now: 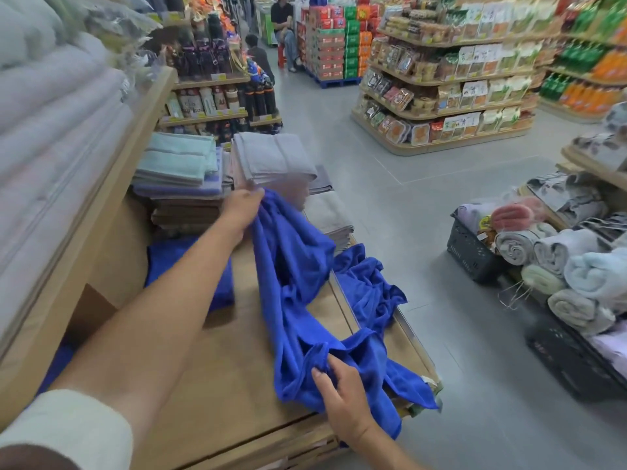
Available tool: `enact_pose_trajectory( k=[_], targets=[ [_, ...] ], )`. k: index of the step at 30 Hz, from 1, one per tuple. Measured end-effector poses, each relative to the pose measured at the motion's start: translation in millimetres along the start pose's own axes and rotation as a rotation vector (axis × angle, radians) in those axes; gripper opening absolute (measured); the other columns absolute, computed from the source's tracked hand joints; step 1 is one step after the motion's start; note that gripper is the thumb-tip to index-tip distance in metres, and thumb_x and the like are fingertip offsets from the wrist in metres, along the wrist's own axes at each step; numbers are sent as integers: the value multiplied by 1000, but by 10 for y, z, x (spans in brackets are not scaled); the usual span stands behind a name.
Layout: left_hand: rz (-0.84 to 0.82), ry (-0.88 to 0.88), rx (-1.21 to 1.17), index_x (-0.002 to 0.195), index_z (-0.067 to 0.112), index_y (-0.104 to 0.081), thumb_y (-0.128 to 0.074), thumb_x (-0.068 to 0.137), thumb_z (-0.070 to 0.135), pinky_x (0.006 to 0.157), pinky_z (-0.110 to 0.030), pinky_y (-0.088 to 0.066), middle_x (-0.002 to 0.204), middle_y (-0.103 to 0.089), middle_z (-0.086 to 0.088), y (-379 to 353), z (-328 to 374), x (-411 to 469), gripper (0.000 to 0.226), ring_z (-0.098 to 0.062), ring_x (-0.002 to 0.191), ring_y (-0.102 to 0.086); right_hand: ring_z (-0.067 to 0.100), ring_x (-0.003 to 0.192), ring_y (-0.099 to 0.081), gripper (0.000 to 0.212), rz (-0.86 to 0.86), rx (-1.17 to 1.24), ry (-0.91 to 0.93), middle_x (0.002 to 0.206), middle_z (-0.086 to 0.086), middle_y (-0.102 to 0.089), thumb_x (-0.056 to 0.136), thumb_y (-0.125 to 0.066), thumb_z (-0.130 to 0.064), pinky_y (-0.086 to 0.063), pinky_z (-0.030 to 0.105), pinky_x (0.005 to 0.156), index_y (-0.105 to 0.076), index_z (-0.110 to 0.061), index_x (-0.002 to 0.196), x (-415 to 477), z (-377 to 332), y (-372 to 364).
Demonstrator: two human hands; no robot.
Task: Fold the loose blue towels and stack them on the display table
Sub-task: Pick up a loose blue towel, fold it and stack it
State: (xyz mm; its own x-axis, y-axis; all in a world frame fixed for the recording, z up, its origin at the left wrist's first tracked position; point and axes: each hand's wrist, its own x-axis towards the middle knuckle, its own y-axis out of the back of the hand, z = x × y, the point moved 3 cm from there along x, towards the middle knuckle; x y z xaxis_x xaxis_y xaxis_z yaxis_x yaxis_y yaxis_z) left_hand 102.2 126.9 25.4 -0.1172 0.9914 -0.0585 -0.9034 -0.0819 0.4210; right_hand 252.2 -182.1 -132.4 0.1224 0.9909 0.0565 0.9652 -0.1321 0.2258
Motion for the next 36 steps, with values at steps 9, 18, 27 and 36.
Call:
enact_pose_trajectory(
  k=[9,18,27,36],
  targets=[
    [-133,281,-36,113,10,-72,-86,73,45,89,-40,-57,115,-74,-13,677,-500,-495,55,-27,101,-70,9,64,-33,28,-95,108,-55,65,-11,-38,91,-57,-39,-29,32,60,-47,-29,68,65,-53,64],
    [199,295,-170,97,10,-63,-48,99,15,75,-38,-46,87,-63,-17,908,-1075,-1129,16,-30,84,-58,19,83,-55,37,-207,249,-124,85,6,-60,91,-56,-40,-48,50,78,-58,-3,93,70,-131,155],
    [215,-124,720,116,18,-64,-62,84,9,93,-42,-50,115,-62,-8,919,-1291,-1717,34,-30,107,-62,19,81,-57,35,-282,310,-137,84,7,-60,95,-54,-30,-48,34,74,-55,6,93,114,-138,195],
    [69,-125,910,131,28,-53,-70,88,39,88,-48,-52,125,-54,-1,328,-1399,-1571,47,-26,120,-52,25,80,-54,28,-314,317,-151,83,11,-58,103,-51,-19,-46,41,73,-52,6,90,117,-103,217]
  ],
)
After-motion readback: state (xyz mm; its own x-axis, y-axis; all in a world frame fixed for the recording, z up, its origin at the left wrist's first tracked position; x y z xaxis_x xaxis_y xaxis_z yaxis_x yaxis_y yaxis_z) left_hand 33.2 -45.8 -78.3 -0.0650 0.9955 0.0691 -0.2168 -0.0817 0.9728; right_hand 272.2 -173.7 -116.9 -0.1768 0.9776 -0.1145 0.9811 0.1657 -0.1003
